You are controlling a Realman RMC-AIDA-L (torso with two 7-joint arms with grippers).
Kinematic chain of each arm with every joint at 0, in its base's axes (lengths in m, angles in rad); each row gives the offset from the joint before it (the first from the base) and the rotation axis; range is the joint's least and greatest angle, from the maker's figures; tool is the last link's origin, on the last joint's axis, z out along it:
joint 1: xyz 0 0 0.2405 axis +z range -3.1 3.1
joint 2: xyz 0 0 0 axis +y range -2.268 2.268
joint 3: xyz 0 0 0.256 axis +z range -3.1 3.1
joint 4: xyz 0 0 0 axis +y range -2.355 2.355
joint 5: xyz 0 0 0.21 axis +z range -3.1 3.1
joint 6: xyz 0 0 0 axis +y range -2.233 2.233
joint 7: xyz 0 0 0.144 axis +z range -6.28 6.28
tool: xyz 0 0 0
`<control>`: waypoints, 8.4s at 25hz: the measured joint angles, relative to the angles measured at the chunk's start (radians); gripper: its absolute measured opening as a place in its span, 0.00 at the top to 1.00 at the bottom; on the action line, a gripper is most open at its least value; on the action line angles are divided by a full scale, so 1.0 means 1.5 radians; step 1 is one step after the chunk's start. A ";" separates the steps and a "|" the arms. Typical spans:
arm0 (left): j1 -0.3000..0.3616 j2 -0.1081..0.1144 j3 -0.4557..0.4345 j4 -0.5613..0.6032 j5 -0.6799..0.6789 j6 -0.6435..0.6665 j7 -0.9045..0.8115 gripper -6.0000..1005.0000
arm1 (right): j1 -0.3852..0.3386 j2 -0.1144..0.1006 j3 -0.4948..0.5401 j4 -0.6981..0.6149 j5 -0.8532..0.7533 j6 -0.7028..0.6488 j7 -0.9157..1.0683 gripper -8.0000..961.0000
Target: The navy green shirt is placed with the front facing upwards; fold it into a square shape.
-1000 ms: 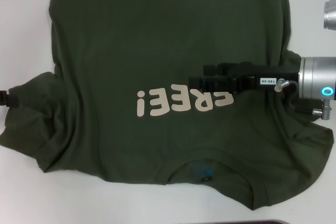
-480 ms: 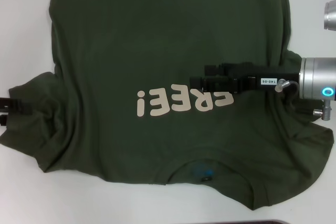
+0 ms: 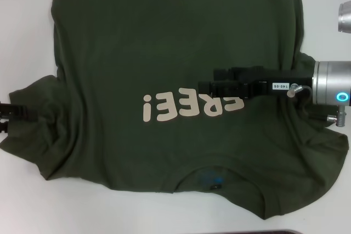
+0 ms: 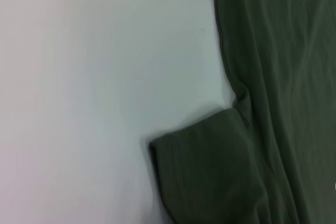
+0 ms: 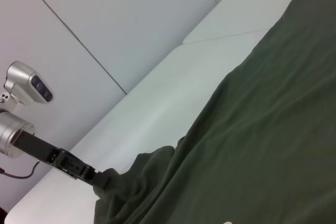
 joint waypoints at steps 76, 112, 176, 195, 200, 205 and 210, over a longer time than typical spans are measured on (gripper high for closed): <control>-0.010 0.032 -0.014 0.081 0.054 0.039 -0.066 0.99 | 0.007 0.000 0.002 0.017 0.000 0.008 0.000 0.06; -0.111 -0.026 -0.084 -0.082 -0.066 0.066 -0.059 0.99 | 0.008 0.003 -0.001 0.023 -0.017 0.026 -0.002 0.06; -0.105 -0.030 0.013 -0.160 -0.232 -0.108 -0.012 0.28 | 0.020 -0.005 0.002 0.031 -0.032 0.061 0.052 0.06; 0.040 -0.021 0.010 0.005 -0.180 0.052 0.098 0.28 | 0.035 -0.008 0.001 0.031 -0.032 0.060 0.052 0.06; 0.042 -0.025 0.014 0.002 -0.155 0.059 0.115 0.28 | 0.036 -0.009 0.000 0.031 -0.032 0.059 0.051 0.06; 0.044 -0.032 0.013 0.008 -0.159 0.095 0.198 0.28 | 0.031 -0.016 0.006 0.027 -0.044 0.053 0.046 0.06; 0.061 -0.051 0.004 0.009 -0.190 0.129 0.317 0.28 | 0.015 -0.018 0.057 0.012 -0.029 0.016 -0.022 0.06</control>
